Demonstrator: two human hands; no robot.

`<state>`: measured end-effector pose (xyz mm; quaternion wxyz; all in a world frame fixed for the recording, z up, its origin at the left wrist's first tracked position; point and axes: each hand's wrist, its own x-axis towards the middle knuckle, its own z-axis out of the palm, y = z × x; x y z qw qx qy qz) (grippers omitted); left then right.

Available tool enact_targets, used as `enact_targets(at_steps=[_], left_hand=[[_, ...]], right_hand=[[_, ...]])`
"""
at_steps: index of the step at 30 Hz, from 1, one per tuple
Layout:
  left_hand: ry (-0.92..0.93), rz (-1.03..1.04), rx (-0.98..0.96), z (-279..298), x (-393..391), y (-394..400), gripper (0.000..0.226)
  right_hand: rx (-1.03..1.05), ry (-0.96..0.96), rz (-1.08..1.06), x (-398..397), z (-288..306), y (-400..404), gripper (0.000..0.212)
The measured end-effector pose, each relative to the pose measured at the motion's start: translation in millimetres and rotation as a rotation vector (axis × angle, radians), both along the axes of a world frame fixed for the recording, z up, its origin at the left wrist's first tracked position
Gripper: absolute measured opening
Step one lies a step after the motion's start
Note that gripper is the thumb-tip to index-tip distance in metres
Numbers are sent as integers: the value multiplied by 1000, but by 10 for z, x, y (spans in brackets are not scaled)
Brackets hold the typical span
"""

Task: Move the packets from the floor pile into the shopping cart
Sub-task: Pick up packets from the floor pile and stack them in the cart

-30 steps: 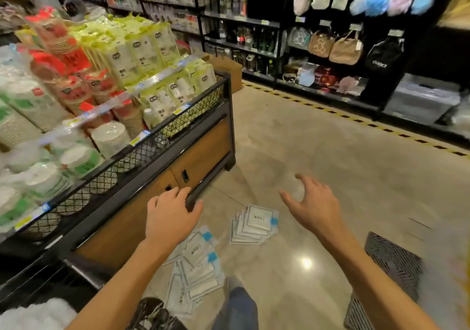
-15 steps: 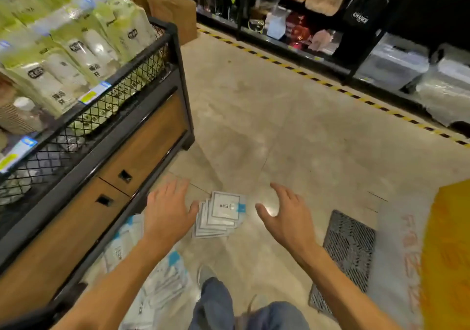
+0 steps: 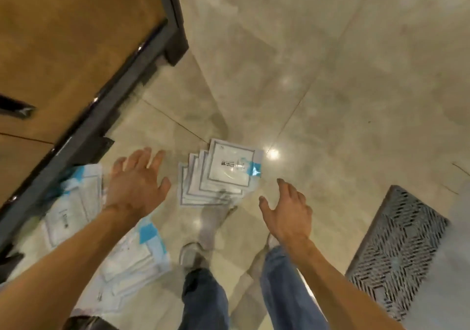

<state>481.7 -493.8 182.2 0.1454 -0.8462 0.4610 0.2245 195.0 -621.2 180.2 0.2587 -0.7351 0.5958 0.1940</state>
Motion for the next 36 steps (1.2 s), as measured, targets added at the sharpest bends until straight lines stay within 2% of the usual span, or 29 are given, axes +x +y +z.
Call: enact_targets(at_steps=[4, 8, 11, 13, 16, 18, 20, 24, 26, 28, 31, 32, 33, 36], left_hand=[[-46, -106, 88, -1441, 128, -157, 70], [-34, -209, 151, -2698, 193, -261, 73], [-38, -315, 133, -3323, 169, -444, 77], [26, -337, 100, -3579, 140, -591, 83], [119, -320, 75, -3819, 166, -839, 96], [206, -275, 60, -3891, 198, -966, 107], [269, -262, 21, -3919, 207, -1048, 108], [258, -293, -30, -3894, 190, -1099, 100], [256, -315, -55, -3876, 189, -1118, 90], [251, -309, -51, -3828, 189, -1156, 78], [230, -306, -14, -3754, 129, -1271, 69], [243, -316, -8, -3740, 85, -1329, 67], [265, -333, 7, -3729, 24, -1390, 70], [306, -441, 80, -3706, -209, -1549, 86]], right_hand=[[13, 28, -6, 80, -1421, -59, 66], [110, 78, 23, 213, -2613, 141, 65], [140, 67, -43, 390, -3222, 296, 67], [148, 28, -231, 534, -3457, 343, 76], [219, 30, -552, 720, -3622, 283, 105], [313, 43, -671, 779, -3700, 173, 118], [397, 43, -705, 797, -3741, 62, 121], [513, -32, -781, 716, -3743, -10, 117], [520, -62, -883, 625, -3710, 7, 107], [400, -207, -1105, 490, -3741, 29, 81], [320, -415, -1411, 313, -3744, 137, 102], [321, -376, -1444, 228, -3768, 159, 100], [314, -348, -1462, 135, -3783, 168, 89], [326, -413, -1439, -188, -3813, 259, 37]])
